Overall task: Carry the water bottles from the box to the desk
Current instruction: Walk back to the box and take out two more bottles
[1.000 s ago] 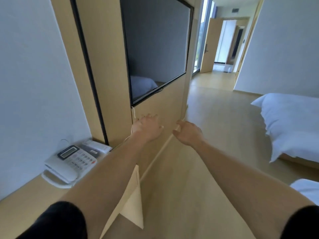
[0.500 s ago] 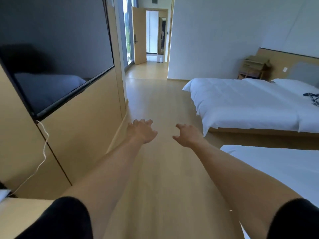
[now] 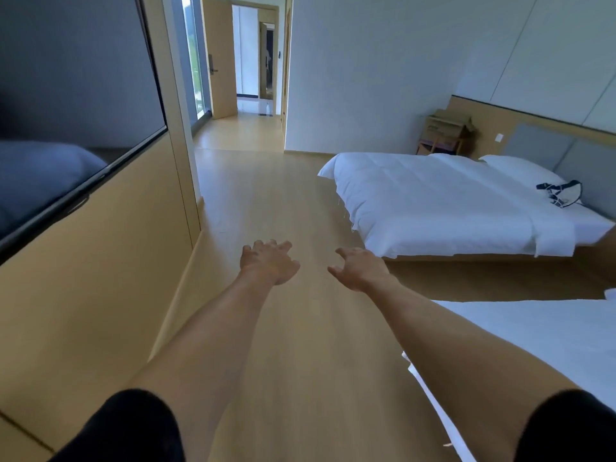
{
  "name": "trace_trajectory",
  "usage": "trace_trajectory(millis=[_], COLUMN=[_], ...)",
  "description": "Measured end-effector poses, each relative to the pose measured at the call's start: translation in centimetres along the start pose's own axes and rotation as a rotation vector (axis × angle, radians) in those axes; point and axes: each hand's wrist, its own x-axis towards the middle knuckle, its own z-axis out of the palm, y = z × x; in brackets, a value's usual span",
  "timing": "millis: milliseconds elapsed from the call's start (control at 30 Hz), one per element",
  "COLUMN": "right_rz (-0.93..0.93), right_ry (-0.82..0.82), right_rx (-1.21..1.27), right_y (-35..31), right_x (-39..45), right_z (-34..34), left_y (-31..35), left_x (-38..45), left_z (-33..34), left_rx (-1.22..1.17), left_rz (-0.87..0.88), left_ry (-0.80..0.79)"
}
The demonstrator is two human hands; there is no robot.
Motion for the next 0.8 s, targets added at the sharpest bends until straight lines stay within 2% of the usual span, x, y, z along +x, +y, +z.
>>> trace_trajectory(millis=[333, 567, 800], right_rz=[0.049, 0.08, 0.058], right_ry=[-0.022, -0.035, -0.057], right_rx=[0.034, 0.088, 0.138], right_y=[-1.5, 1.1, 5.3], right_x=[11.8, 20.4, 33.0], right_z=[-0.7, 0.1, -0.1], left_y=[-3.6, -2.2, 0.6], left_x=[12.3, 20.7, 32.3], left_z=[-0.2, -0.3, -2.5], left_rx=[-0.028, -0.05, -0.074], left_rz=[-0.011, 0.008, -0.018], left_ry=[-0.058, -0.077, -0.052])
